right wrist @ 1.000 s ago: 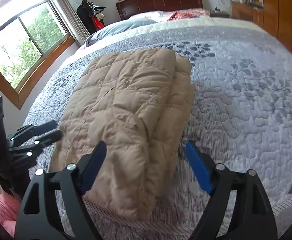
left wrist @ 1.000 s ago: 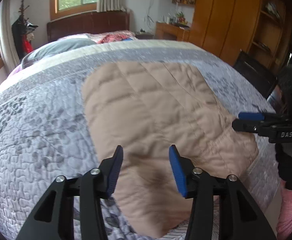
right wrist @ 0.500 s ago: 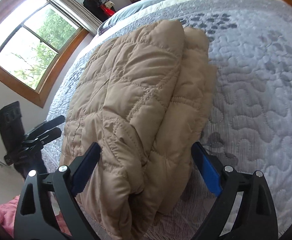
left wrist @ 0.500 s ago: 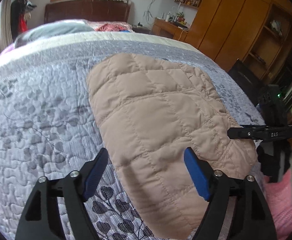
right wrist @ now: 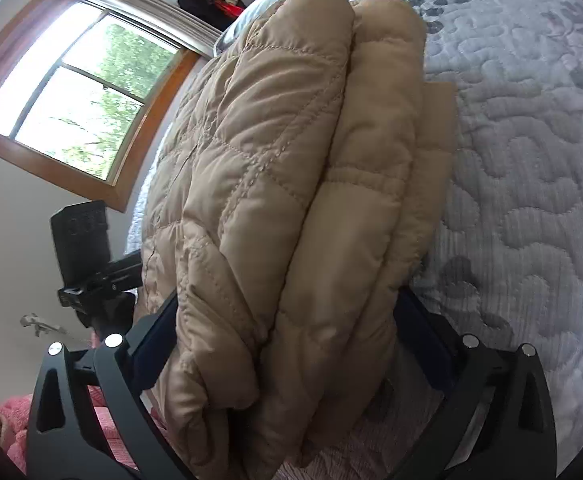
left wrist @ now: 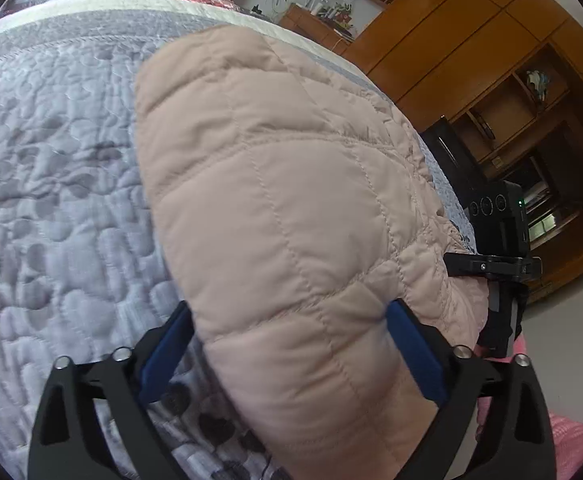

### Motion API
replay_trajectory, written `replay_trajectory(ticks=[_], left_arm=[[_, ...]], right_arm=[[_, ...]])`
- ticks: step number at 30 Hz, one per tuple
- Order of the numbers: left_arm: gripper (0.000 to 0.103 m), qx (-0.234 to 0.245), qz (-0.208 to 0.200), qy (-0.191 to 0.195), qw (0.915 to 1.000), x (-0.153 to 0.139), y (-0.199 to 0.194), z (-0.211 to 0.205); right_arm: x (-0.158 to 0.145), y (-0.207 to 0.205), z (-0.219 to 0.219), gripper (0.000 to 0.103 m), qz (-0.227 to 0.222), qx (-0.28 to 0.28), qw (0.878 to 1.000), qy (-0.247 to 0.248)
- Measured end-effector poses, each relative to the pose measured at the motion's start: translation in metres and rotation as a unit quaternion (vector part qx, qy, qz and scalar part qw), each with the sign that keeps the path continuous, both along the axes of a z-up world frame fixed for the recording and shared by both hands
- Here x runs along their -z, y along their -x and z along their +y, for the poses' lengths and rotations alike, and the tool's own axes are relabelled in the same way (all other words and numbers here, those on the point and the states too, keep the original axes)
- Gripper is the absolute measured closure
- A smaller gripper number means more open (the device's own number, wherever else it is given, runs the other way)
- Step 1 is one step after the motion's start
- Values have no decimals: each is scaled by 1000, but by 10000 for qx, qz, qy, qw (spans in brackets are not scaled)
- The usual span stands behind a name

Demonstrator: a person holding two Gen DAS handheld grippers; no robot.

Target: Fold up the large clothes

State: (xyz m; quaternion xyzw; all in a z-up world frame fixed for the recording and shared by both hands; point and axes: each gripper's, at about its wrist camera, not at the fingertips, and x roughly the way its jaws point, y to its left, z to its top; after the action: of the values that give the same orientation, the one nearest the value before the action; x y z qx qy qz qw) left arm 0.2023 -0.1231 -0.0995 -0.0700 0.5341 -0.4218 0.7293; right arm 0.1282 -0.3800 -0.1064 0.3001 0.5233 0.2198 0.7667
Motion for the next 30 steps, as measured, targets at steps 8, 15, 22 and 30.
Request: replay_trajectory(ticks=[8,15,22,30], left_arm=[[43,-72,-360,331,9988,-14,15,4],[54,-218,-753,636,9949,-46,16,16],[54,-778,-1606,891,9799,-96,-18,41],[54,-1370,-1996,602,9684,-95,-102,62]], right_arm=[[-13,0,14,52,-447,-165,9988,-107],[-61,3,28,62,-1264,-193,9912,337],[-117,-52,54,62,-2040,-432,9743,856],[-109,-167,75,62,-2143,-636,9701,949]])
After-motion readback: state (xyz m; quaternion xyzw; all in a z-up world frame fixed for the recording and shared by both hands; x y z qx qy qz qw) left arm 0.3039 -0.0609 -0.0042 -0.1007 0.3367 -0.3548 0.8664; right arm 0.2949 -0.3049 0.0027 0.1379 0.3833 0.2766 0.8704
